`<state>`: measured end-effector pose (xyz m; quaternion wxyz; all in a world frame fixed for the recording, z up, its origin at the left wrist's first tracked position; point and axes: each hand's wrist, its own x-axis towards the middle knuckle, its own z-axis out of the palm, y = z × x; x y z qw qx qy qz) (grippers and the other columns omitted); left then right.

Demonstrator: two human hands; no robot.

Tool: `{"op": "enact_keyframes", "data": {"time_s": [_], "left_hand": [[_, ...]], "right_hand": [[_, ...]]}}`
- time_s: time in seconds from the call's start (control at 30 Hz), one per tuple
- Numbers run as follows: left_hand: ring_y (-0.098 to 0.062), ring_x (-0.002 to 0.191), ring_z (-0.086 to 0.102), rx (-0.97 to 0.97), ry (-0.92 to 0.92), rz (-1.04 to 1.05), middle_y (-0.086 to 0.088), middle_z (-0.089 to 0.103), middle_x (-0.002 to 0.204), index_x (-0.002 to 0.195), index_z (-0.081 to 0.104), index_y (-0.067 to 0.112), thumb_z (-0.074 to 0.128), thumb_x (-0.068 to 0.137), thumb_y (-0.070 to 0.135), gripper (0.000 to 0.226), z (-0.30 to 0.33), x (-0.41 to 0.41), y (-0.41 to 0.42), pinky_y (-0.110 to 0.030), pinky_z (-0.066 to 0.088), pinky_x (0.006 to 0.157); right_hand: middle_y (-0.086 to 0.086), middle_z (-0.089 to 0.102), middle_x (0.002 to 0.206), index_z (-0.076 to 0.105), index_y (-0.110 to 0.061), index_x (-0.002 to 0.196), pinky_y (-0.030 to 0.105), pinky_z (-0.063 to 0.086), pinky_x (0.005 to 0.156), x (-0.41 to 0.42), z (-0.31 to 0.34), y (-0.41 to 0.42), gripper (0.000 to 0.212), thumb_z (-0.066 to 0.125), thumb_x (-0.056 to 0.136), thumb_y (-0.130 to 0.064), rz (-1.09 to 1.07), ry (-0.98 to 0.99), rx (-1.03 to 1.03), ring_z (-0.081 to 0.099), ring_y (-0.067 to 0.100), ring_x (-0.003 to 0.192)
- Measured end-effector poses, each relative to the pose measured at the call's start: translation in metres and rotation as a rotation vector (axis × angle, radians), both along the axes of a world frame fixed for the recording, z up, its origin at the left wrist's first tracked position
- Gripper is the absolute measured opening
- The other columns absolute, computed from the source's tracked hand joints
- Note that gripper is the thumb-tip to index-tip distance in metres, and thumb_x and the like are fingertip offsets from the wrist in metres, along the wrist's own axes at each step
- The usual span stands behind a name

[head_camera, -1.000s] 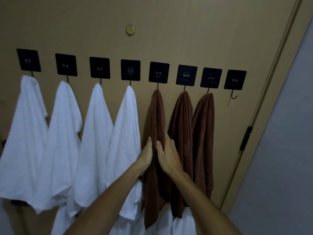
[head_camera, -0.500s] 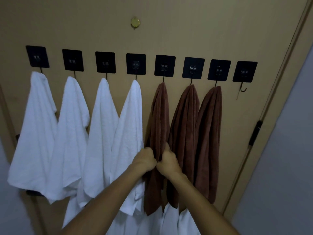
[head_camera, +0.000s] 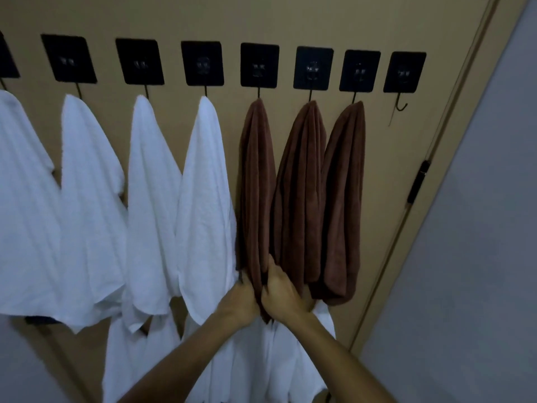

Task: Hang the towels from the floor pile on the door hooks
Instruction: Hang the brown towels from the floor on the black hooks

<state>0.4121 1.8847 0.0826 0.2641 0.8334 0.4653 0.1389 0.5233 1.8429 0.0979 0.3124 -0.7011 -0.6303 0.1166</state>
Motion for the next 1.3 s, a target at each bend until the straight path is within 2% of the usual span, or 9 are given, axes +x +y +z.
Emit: {"op": "enact_keyframes", "data": {"time_s": [0.03,0.13,0.23,0.33,0.57,0.73,1.0,1.17,1.3], "left_hand": [[-0.017,0.096,0.058,-0.068,0.057,-0.021,-0.015,0.057,0.121,0.140,0.034,0.002,0.046,0.094,0.013,0.048,-0.002,-0.002,-0.008,-0.021,0.046,0.079],[-0.024,0.126,0.048,-0.136,0.290,-0.059,-0.015,0.043,0.142,0.143,0.031,0.004,0.042,0.096,0.015,0.049,-0.006,-0.004,-0.030,-0.026,0.040,0.100],[-0.027,0.125,0.050,-0.059,0.437,-0.043,-0.012,0.046,0.140,0.137,0.040,0.008,0.041,0.095,0.020,0.044,-0.001,0.005,-0.051,-0.032,0.041,0.100],[-0.028,0.121,0.052,0.114,0.500,-0.115,-0.011,0.051,0.134,0.130,0.046,0.010,0.042,0.093,0.019,0.038,0.004,0.028,-0.076,-0.036,0.043,0.097],[-0.029,0.122,0.043,0.282,0.571,-0.443,-0.012,0.043,0.134,0.135,0.038,0.011,0.043,0.094,0.025,0.044,-0.034,0.103,-0.198,-0.042,0.037,0.101],[-0.031,0.121,0.046,0.198,0.607,-0.718,-0.014,0.046,0.134,0.130,0.043,0.009,0.043,0.094,0.025,0.040,-0.093,0.150,-0.320,-0.042,0.039,0.102],[-0.033,0.118,0.050,-0.205,0.696,-0.994,-0.017,0.048,0.131,0.127,0.047,0.005,0.043,0.094,0.022,0.038,-0.159,0.189,-0.515,-0.035,0.043,0.094],[-0.031,0.122,0.049,-0.309,0.748,-1.074,-0.018,0.049,0.135,0.127,0.048,0.000,0.042,0.096,0.016,0.036,-0.183,0.193,-0.582,-0.033,0.040,0.096],[-0.025,0.127,0.044,-0.334,0.767,-1.062,-0.016,0.043,0.142,0.130,0.046,0.010,0.039,0.098,0.016,0.033,-0.205,0.202,-0.587,-0.030,0.034,0.104]], "right_hand": [[0.019,0.058,0.117,0.031,-0.003,0.142,0.037,0.048,0.093,0.000,-0.006,-0.009,0.057,0.041,0.086,-0.005,-0.002,0.007,-0.042,0.058,0.029,0.105],[0.021,0.059,0.113,0.050,0.003,0.123,0.040,0.046,0.090,0.004,-0.025,-0.035,0.037,0.040,0.088,-0.004,0.028,-0.074,-0.159,0.057,0.034,0.103],[0.021,0.058,0.108,0.055,0.002,0.107,0.042,0.048,0.081,0.017,-0.043,-0.056,0.026,0.039,0.091,-0.011,-0.019,-0.097,-0.228,0.057,0.034,0.094],[0.019,0.056,0.112,0.052,-0.003,0.116,0.036,0.047,0.075,0.035,-0.051,-0.086,0.029,0.039,0.093,-0.017,-0.083,-0.169,-0.263,0.057,0.031,0.093],[0.014,0.051,0.130,0.044,-0.007,0.134,0.034,0.044,0.090,0.089,-0.079,-0.243,0.040,0.036,0.098,-0.024,-0.253,-0.212,-0.362,0.054,0.033,0.110],[0.014,0.045,0.136,0.045,-0.006,0.133,0.037,0.040,0.098,0.117,-0.135,-0.403,0.041,0.038,0.097,-0.025,-0.431,-0.096,-0.517,0.046,0.031,0.122],[0.015,0.043,0.133,0.048,-0.007,0.128,0.041,0.041,0.099,0.141,-0.199,-0.629,0.039,0.041,0.096,-0.029,-0.722,0.141,-0.716,0.043,0.035,0.123],[0.017,0.041,0.133,0.047,-0.004,0.129,0.037,0.039,0.101,0.140,-0.239,-0.707,0.038,0.044,0.095,-0.021,-0.843,0.314,-0.782,0.044,0.034,0.121],[0.019,0.046,0.129,0.051,-0.002,0.121,0.032,0.039,0.097,0.139,-0.266,-0.730,0.033,0.044,0.093,-0.018,-0.857,0.419,-0.829,0.046,0.031,0.118]]}}
